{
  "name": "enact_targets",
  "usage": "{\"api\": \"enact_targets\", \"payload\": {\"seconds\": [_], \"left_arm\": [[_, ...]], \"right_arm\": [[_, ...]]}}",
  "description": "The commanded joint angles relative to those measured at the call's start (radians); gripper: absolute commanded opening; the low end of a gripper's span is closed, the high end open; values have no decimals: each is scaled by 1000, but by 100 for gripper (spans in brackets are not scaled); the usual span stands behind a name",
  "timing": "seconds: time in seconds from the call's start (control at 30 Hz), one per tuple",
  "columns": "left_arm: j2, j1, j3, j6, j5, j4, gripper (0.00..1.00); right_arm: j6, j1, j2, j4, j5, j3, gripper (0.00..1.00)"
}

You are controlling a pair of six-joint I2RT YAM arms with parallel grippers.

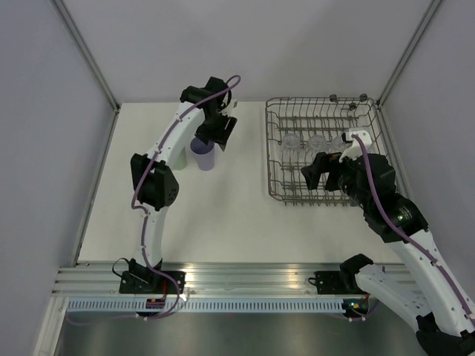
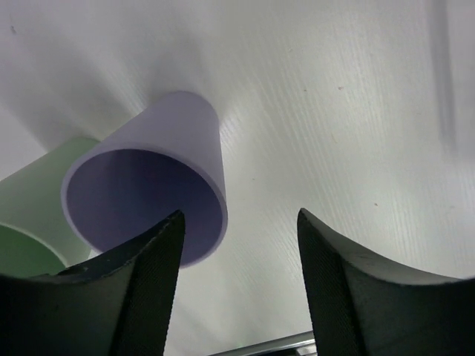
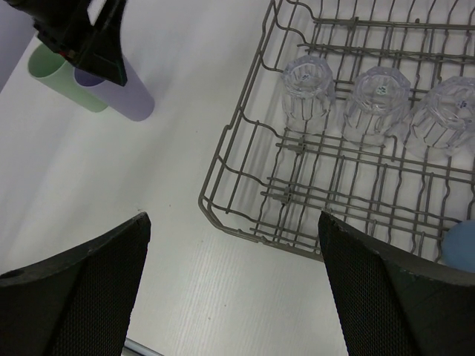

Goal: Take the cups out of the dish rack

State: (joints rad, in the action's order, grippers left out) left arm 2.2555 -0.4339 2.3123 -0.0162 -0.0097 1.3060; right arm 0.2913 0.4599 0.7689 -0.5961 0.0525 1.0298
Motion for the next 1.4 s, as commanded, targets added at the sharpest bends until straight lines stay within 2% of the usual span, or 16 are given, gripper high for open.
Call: {"api": "enact_targets", "payload": {"seconds": [0.0,0.07,0.13,0.17,0.27,0.4,0.57,0.7,0.77,0.87,0.97,1.0,1.2,1.27,1.37], "left_arm": [[-169,-2,35,-8,77,-34,70],[-201,-2,30,2,76,-39,75],[-259,-2,10,33,59,-48,94],[-284,-2,-14,44,48,-59,100],[-385,-2,-89,85,14,-100,100],[-551,-2,-238,160,-108,-192,100],[-844,-3,-519,240,-217,-303,100],[-1060,-3,-777,278,-292,-410,100],[-1182,-3,-864,297,-321,-448,100],[-1287,-3,-1011,308,-332,-508,100],[-1399,-3,-1129,315,-291,-565,100],[-1451,-3,-1186,315,-282,-582,100],[-1551,-3,-1330,300,-234,-608,100],[-1587,-3,-1363,291,-242,-611,100],[-1617,-3,-1409,277,-227,-625,100]], "right_arm": [[-30,0,23,-39,71,36,98],[-29,0,27,-59,118,38,98],[-34,-1,23,-73,180,38,98],[-38,0,21,-89,200,38,98],[-38,0,15,-123,289,42,98],[-31,0,-8,-137,372,26,98],[-29,0,-49,-186,549,18,98],[34,0,51,-338,670,64,98],[63,-1,84,-350,700,58,98],[100,-26,122,-366,747,49,98],[92,-125,171,-328,699,56,98],[95,-194,181,-317,640,70,98],[137,-355,254,-202,542,90,98],[150,-378,285,-160,478,60,98],[157,-391,317,-90,522,33,98]]}}
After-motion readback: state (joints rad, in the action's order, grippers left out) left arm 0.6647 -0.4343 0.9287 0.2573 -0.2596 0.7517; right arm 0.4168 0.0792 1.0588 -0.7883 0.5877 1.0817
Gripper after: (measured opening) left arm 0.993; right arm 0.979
